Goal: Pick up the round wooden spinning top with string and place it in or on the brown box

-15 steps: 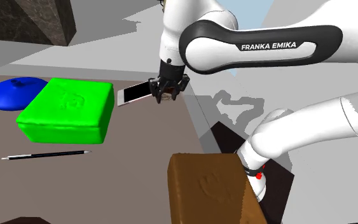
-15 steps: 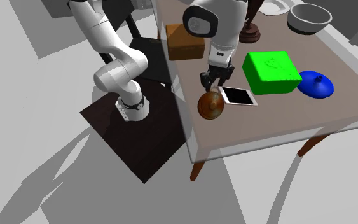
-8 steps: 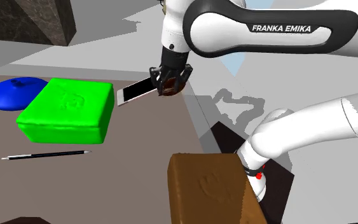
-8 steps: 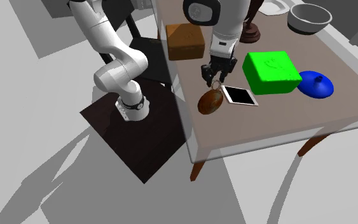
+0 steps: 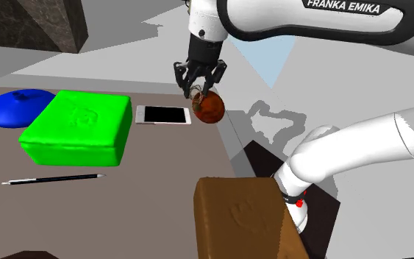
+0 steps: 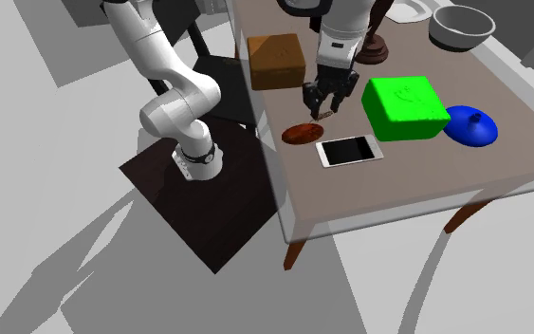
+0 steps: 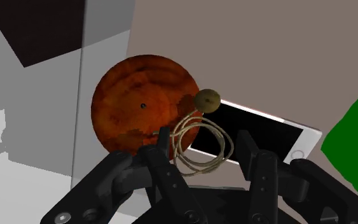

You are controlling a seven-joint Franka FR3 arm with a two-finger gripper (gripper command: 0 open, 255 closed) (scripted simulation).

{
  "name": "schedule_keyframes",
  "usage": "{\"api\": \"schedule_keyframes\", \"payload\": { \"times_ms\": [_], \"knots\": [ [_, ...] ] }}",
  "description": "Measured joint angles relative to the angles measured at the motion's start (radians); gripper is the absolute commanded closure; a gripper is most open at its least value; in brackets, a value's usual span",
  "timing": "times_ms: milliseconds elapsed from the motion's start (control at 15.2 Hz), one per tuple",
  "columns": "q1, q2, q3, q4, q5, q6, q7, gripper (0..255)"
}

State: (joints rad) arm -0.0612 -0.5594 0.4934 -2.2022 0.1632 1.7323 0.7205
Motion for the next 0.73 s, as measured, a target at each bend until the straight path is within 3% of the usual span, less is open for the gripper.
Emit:
{"api": "schedule_keyframes", "payload": {
  "times_ms": [594, 726],
  "knots": [
    [-0.011, 0.019, -0.015, 0.133, -0.016, -0.114, 0.0, 255],
    [0.002, -0.007, -0.006, 0.122, -0.002, -0.128, 0.016, 255]
  ]
}}
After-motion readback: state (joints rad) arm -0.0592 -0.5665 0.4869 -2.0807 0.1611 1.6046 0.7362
